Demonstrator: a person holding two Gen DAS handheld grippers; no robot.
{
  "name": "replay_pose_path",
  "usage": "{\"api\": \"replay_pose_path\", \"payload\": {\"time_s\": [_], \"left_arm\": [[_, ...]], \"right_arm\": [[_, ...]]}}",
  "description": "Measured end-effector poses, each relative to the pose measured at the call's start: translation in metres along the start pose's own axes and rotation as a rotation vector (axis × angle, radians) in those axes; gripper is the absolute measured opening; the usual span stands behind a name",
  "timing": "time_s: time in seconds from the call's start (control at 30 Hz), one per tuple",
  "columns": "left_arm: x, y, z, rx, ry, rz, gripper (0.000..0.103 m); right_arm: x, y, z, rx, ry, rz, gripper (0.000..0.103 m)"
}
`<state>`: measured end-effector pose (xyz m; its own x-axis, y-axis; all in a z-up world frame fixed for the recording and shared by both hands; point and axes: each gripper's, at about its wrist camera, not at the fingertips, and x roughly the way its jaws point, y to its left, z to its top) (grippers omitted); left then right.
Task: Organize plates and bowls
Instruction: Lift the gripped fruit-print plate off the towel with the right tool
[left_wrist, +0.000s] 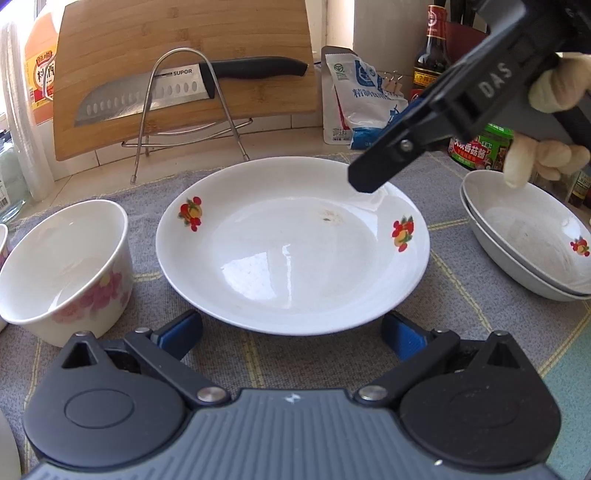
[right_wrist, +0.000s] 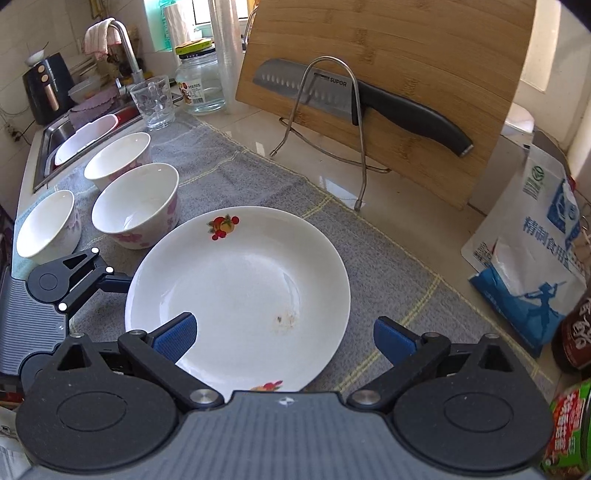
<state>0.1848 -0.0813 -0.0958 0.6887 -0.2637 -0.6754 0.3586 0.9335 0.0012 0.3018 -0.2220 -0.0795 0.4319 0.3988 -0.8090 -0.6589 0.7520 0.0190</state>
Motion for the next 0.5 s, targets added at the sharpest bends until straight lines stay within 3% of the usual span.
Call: {"api": "replay_pose_path", "payload": {"time_s": [0.3,0.5], "left_arm": [[0.0,0.001,-0.001,0.003,-0.026,-0.003,0.103],[-0.002,0.0,-0.002,0.006,-0.033,-0.005,0.103]], "right_arm": [[0.051,-0.02,0.022,-0.053,0.1,0.115,0.103],[0.063,-0.028,0.033,-0.02,0.117,0.256,0.103]]}}
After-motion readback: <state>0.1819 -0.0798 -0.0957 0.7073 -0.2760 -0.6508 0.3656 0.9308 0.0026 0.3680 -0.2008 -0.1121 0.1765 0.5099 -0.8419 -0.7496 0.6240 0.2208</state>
